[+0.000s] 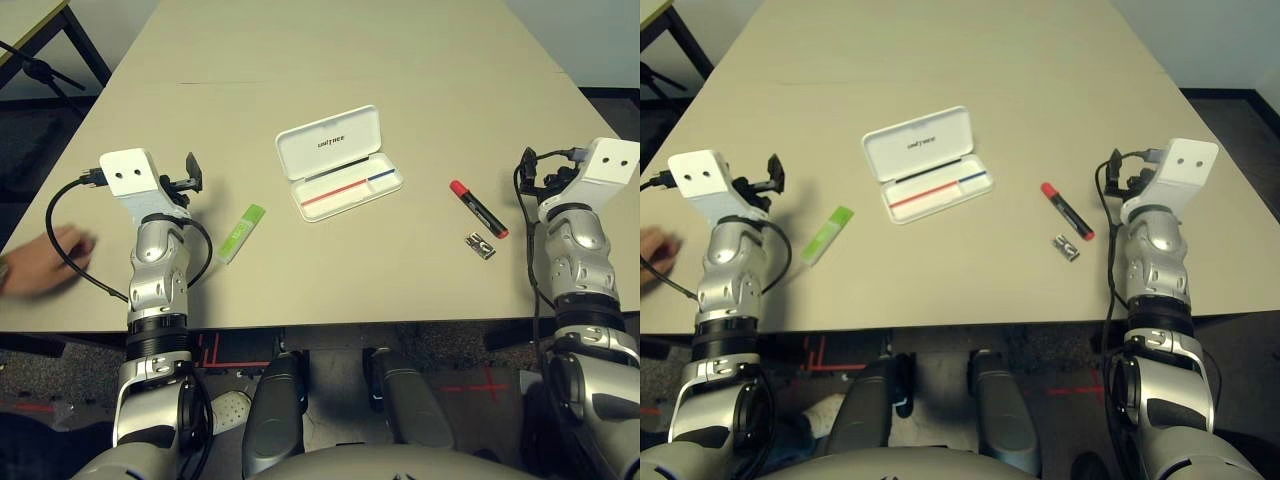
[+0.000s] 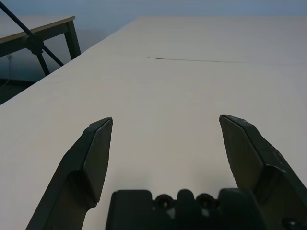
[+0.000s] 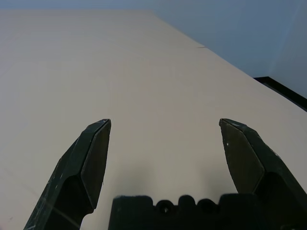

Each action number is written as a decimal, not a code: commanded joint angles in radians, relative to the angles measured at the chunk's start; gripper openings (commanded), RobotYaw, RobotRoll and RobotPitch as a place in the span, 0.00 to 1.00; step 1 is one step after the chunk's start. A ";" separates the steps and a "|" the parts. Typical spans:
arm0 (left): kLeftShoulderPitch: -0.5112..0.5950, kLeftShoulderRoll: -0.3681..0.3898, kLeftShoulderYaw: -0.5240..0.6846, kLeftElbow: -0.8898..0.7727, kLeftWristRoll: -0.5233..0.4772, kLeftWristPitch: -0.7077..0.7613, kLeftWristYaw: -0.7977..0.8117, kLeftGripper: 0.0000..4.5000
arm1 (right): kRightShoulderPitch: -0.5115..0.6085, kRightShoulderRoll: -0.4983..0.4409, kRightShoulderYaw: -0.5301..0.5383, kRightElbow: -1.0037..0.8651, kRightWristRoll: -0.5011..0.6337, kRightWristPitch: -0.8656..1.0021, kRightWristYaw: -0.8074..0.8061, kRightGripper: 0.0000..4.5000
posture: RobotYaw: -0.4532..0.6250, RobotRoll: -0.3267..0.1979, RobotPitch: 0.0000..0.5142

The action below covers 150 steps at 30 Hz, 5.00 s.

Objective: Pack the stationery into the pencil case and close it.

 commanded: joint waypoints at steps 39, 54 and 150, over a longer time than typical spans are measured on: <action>-0.144 0.432 -0.480 -0.368 -0.175 0.589 -0.917 0.99 | -0.069 -0.308 0.141 -0.073 0.258 0.148 1.255 1.00 | 0.35 0.62 0.34; -0.405 0.262 -0.788 -0.148 0.041 0.662 -0.960 0.99 | -0.065 -0.409 0.157 -0.070 0.250 0.189 1.484 1.00 | 0.32 0.62 0.34; -0.214 0.407 -0.725 -0.447 0.117 0.466 -1.316 1.00 | 0.036 -0.404 0.191 -0.319 0.143 0.614 0.896 1.00 | 0.33 0.62 0.35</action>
